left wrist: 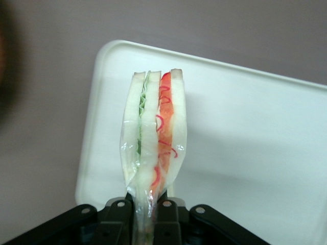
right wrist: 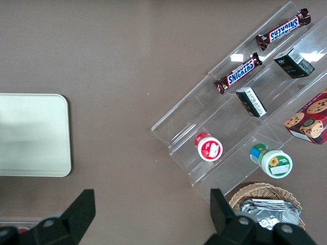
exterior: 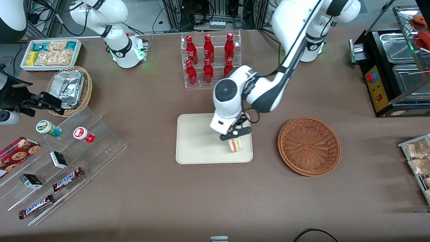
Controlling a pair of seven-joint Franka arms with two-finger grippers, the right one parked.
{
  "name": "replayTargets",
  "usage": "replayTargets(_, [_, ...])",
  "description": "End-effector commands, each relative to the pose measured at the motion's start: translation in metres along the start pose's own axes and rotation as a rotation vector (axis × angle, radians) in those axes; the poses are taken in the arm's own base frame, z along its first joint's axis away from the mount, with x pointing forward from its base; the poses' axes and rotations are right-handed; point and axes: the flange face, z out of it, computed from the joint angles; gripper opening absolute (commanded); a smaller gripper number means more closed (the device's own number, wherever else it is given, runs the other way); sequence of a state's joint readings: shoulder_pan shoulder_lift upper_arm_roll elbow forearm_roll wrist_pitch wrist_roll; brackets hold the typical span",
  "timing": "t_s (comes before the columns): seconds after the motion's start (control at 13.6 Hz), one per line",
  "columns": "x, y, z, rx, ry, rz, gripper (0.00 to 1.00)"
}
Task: Place sandwich from basket to tray
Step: 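Carry the sandwich over the white tray and lower it, then open the left gripper to release the sandwich on the tray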
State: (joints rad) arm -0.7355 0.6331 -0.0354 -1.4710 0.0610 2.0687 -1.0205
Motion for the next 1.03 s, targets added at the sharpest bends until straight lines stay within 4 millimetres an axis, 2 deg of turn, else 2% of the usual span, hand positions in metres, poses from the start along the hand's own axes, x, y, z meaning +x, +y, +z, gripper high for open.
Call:
replayTargets(0.0, [-0.022,0.036,0.017,-0.044,0.058,0.062,0.0])
replayTargets(0.22, [-0.027,0.045,0.031,-0.063,0.098,0.098,0.0])
replayTargets(0.37, [-0.039,0.052,0.04,-0.059,0.099,0.134,0.0])
replayTargets(0.44, [-0.039,0.052,0.048,-0.05,0.093,0.164,0.0])
replayTargets(0.66, [-0.041,0.051,0.058,-0.036,0.087,0.195,0.01])
replayTargets(0.81, [-0.041,0.051,0.058,-0.034,0.087,0.196,0.97])
replayTargets(0.96, [-0.04,0.05,0.048,-0.038,0.088,0.187,0.99])
